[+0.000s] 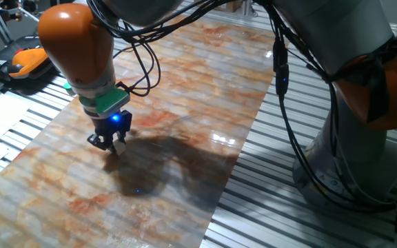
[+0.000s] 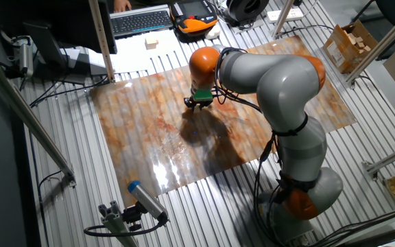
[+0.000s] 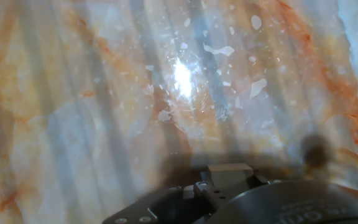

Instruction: Pick up one small block

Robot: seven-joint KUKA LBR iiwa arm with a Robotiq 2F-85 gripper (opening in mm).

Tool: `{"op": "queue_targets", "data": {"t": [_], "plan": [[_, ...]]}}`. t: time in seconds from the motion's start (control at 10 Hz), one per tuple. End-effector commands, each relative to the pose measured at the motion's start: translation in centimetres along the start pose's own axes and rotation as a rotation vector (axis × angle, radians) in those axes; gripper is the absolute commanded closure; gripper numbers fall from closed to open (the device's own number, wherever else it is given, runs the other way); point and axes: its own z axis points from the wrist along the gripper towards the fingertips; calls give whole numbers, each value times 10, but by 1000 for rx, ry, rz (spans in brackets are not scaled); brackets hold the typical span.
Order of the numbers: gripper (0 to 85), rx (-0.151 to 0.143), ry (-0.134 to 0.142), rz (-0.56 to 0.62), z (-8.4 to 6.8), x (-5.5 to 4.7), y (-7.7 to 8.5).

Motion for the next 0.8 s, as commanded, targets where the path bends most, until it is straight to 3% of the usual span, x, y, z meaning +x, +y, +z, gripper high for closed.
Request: {"op": "queue_targets", "data": {"t": [0.0,0.1,0.2,0.3,0.4,0.7], "plan": [[510,-1,3,0,0,0,0],[510,-6,7,0,-1,0,0],[680,-8,9,-3,-3,0,-1],[680,-8,11,-8,-7,0,-2],[850,-8,18,-16,-13,-1,-3],[850,16,17,-28,-30,-5,-10]]}}
